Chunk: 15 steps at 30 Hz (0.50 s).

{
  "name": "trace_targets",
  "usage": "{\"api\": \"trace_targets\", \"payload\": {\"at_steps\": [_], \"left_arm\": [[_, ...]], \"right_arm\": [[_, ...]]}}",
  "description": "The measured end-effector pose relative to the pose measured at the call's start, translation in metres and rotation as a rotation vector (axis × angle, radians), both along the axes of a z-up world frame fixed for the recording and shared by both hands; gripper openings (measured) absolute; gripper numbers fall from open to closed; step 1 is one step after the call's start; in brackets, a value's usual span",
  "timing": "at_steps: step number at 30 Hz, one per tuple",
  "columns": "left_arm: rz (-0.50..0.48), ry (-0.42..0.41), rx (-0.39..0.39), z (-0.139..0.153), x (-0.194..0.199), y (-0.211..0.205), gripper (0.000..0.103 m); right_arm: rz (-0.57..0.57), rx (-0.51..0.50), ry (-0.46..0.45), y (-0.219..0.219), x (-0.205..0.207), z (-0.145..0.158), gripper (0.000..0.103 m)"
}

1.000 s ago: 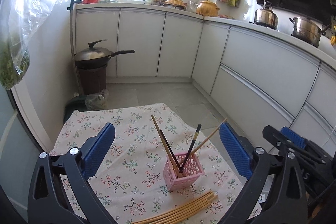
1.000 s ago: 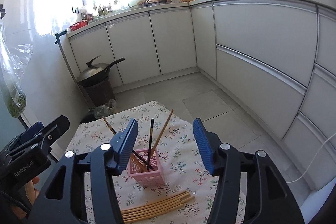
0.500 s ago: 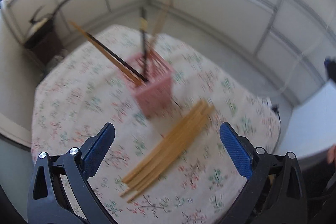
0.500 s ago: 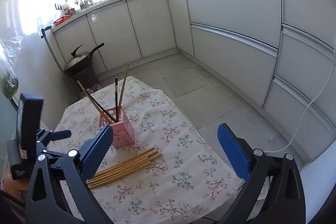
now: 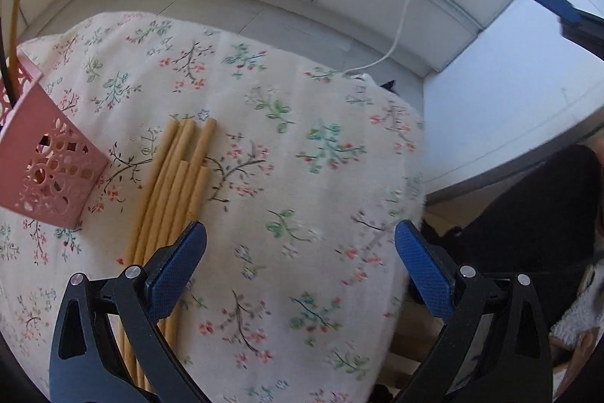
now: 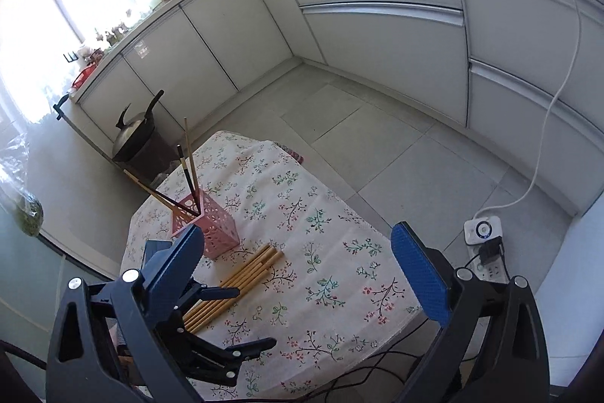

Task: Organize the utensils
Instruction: 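Lower the left tool onto another bamboo chopstick and close on it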

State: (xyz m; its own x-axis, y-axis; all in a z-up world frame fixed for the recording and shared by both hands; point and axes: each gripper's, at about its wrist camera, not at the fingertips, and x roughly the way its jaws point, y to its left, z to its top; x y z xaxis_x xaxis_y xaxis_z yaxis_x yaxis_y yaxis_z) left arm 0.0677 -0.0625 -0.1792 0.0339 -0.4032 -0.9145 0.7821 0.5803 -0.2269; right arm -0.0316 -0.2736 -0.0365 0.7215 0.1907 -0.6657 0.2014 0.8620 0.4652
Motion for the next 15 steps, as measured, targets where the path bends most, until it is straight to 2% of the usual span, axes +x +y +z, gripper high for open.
{"api": "trace_targets", "payload": {"at_steps": [4, 15], "left_arm": [[0.019, 0.02, 0.018, -0.014, 0.011, -0.005, 0.096], [0.043, 0.012, 0.057, -0.024, 0.024, -0.016, 0.096]], "right_arm": [[0.029, -0.016, 0.003, 0.005, 0.002, 0.0, 0.096], [0.055, 0.036, 0.06, 0.005, 0.008, -0.011, 0.096]]}}
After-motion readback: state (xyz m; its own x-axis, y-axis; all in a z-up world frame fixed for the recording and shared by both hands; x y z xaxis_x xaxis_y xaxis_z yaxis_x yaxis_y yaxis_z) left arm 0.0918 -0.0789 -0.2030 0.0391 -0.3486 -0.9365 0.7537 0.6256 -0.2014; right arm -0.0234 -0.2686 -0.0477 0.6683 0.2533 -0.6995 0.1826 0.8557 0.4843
